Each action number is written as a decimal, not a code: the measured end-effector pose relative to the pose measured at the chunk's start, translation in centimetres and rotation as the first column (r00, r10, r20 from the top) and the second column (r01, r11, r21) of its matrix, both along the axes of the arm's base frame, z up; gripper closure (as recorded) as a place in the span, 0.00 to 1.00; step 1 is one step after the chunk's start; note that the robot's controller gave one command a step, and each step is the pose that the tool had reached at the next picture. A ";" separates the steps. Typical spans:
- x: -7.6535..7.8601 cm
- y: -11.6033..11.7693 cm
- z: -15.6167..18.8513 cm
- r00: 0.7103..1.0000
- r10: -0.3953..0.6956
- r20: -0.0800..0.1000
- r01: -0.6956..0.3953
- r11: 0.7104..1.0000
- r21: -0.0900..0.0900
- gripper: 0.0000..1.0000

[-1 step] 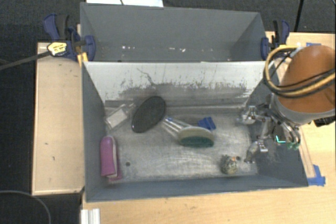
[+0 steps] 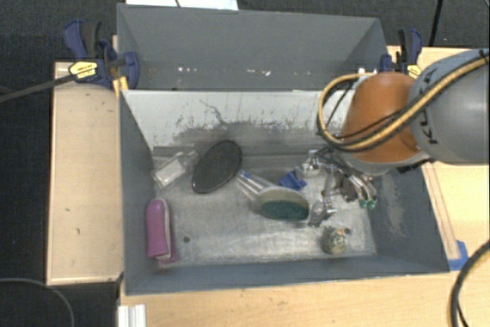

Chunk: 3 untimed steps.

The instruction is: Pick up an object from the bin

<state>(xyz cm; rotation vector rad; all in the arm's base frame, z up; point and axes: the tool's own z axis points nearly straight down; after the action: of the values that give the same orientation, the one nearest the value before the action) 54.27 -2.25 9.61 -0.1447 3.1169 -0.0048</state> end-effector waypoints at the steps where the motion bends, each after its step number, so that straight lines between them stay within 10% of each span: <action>1: 0.8 0.9 -0.7 0.993 -0.119 0.005 0.119 0.993 0.002 0.00; 2: 1.3 1.0 -0.4 0.993 -0.116 0.026 0.116 0.993 0.003 1.00; 3: 0.5 1.2 -0.8 0.994 -0.111 -0.007 0.111 0.994 0.002 0.00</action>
Offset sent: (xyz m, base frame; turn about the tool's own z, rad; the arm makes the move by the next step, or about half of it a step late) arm 0.0042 0.0222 -0.0261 0.1259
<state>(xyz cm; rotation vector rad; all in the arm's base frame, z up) 54.81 -1.08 8.77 0.0295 3.1273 -0.0027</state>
